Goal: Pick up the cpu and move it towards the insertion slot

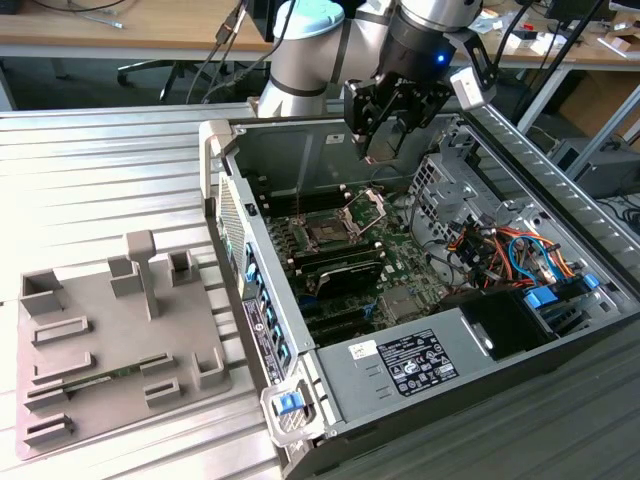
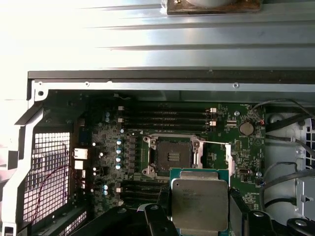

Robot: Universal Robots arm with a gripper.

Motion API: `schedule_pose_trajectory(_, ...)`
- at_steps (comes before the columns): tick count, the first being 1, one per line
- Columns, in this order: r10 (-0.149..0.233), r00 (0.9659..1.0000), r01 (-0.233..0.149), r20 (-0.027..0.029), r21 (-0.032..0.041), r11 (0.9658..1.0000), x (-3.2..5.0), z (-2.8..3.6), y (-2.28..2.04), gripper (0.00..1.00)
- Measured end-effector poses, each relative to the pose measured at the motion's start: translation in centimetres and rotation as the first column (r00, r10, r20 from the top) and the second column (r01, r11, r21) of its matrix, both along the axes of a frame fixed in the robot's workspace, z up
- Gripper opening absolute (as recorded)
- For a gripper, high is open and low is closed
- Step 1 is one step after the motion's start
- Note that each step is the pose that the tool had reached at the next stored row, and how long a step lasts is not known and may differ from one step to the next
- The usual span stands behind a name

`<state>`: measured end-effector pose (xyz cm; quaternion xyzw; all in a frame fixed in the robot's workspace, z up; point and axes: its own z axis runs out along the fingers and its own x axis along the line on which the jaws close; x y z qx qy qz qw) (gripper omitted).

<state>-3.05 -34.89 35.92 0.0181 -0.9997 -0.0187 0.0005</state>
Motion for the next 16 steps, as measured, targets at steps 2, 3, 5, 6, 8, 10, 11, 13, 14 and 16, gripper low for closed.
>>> schedule_pose_trajectory(2, 0.0, 1.0, 0.0, -0.0001, -0.0001, 1.0, 0.0, -0.03, 0.03, 0.55)
schedule_pose_trajectory(3, 0.0, 1.0, 0.0, 0.0, 0.0, 1.0, 0.01, -0.08, 0.07, 0.55)
schedule_pose_trajectory(5, 0.0, 1.0, 0.0, -0.0001, -0.0001, 1.0, 0.01, -0.12, 0.11, 0.55)
schedule_pose_trajectory(6, 0.0, 1.0, 0.0, 0.0, 0.0, 1.0, 0.01, -0.14, 0.13, 0.55)
schedule_pose_trajectory(8, 0.0, 1.0, 0.0, 0.0, 0.0, 1.0, 0.02, -0.19, 0.17, 0.55)
schedule_pose_trajectory(10, 0.0, 1.0, 0.0, 0.0, 0.0, 1.0, 0.02, -0.23, 0.2, 0.55)
schedule_pose_trajectory(11, 0.0, 1.0, 0.0, 0.0, 0.0001, 1.0, 0.02, -0.25, 0.22, 0.55)
schedule_pose_trajectory(13, 0.0, 1.0, 0.0, 0.0, -0.0001, 1.0, 0.02, -0.29, 0.27, 0.55)
schedule_pose_trajectory(14, 0.0, 1.0, 0.0, 0.0, 0.0, 1.0, 0.02, -0.32, 0.29, 0.55)
schedule_pose_trajectory(16, 0.0, 1.0, 0.0, 0.0, -0.0001, 1.0, 0.02, -0.34, 0.31, 0.55)
